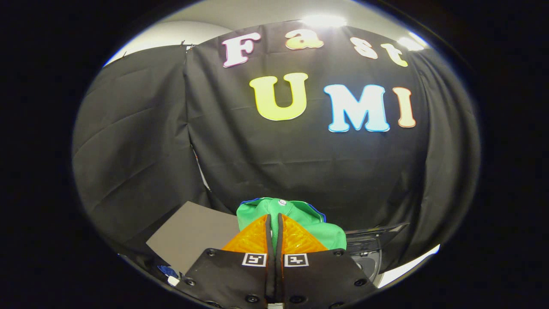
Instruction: Put the clothes into the washing machine and then close the washing machine lid.
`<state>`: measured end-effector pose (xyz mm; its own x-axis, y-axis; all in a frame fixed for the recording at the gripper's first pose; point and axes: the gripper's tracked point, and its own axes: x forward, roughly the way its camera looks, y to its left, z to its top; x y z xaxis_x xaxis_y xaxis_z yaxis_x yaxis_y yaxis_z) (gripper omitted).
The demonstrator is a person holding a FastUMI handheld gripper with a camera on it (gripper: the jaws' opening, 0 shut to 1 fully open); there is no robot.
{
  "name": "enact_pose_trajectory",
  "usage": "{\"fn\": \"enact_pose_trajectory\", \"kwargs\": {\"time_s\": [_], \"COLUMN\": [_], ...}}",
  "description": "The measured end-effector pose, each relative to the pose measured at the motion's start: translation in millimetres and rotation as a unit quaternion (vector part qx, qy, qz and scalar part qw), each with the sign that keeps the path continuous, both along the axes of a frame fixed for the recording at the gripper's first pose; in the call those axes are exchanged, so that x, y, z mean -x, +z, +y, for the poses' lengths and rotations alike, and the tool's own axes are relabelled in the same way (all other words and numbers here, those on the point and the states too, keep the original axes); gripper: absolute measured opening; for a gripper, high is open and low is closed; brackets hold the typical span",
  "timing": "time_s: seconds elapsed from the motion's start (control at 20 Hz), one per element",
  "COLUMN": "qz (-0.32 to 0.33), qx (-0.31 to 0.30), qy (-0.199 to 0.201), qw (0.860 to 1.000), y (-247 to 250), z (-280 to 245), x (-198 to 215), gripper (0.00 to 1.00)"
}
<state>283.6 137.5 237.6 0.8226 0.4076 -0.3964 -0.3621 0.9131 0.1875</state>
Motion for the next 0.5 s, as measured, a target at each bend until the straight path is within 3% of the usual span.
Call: {"fn": "enact_pose_trajectory", "kwargs": {"time_s": [0.5], "qz": [0.014], "qx": [-0.006], "qy": [-0.054], "qw": [0.998], "y": [-27], "z": [-105], "x": [-11], "gripper": [0.01]}}
